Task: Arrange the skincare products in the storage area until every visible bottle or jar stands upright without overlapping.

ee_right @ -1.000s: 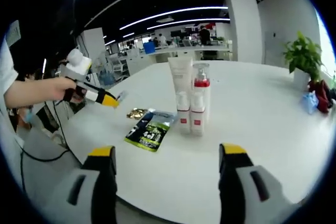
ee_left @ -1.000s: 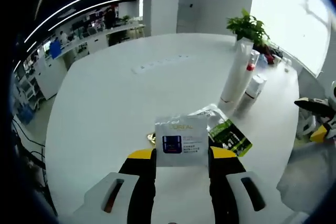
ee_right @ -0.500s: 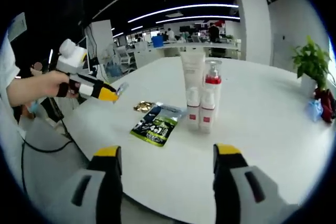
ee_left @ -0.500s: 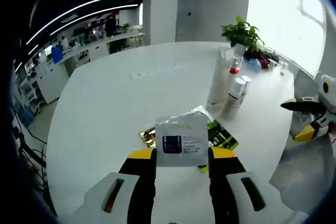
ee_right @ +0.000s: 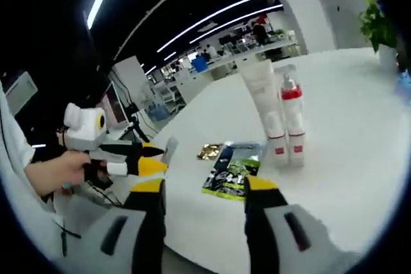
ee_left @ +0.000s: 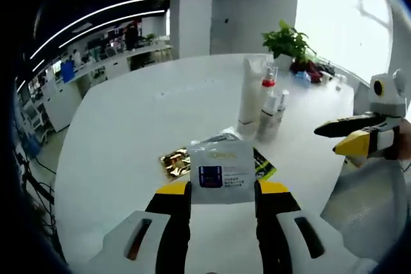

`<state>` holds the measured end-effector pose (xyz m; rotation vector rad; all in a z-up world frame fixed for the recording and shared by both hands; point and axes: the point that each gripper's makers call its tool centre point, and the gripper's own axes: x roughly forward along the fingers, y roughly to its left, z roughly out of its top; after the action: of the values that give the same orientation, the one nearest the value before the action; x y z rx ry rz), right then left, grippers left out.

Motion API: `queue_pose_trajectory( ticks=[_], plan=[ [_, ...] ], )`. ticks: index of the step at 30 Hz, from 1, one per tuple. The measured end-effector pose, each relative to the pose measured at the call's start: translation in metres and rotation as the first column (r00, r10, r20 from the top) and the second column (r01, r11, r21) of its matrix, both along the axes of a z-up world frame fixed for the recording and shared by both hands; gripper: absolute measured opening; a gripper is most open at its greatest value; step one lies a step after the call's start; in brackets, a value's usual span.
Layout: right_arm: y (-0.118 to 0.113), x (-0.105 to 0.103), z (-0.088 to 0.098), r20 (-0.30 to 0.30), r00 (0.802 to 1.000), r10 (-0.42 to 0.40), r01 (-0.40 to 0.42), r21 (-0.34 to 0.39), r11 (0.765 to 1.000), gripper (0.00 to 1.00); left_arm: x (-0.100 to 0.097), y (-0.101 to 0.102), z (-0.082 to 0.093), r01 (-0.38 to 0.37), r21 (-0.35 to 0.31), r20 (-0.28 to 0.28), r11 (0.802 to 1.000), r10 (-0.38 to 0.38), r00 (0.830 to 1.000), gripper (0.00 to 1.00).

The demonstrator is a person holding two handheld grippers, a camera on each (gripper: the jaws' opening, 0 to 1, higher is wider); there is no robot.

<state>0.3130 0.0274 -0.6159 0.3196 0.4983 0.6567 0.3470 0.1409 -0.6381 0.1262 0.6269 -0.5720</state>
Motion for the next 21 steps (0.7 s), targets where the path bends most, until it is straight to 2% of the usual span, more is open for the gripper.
queue_pose_trajectory(
  ticks=[5, 11, 21],
  plan=[
    [0.028, 0.009, 0.005, 0.004, 0.999, 0.053, -0.054, 0.046, 0.997, 0.40, -0.005, -0.006, 0.002, 0.019, -0.004, 0.014, 1.000, -0.019, 1.000, 0.36],
    [0.050, 0.021, 0.007, 0.009, 0.996, 0.086, -0.087, 0.079, 0.993, 0.31, -0.011, -0.015, 0.004, 0.050, 0.000, 0.038, 0.999, -0.050, 0.998, 0.36],
    [0.061, 0.028, 0.004, 0.001, 0.996, 0.085, -0.085, 0.103, 0.991, 0.12, -0.013, -0.019, 0.007, 0.078, 0.002, 0.056, 0.997, -0.078, 0.995, 0.36]
  ],
)
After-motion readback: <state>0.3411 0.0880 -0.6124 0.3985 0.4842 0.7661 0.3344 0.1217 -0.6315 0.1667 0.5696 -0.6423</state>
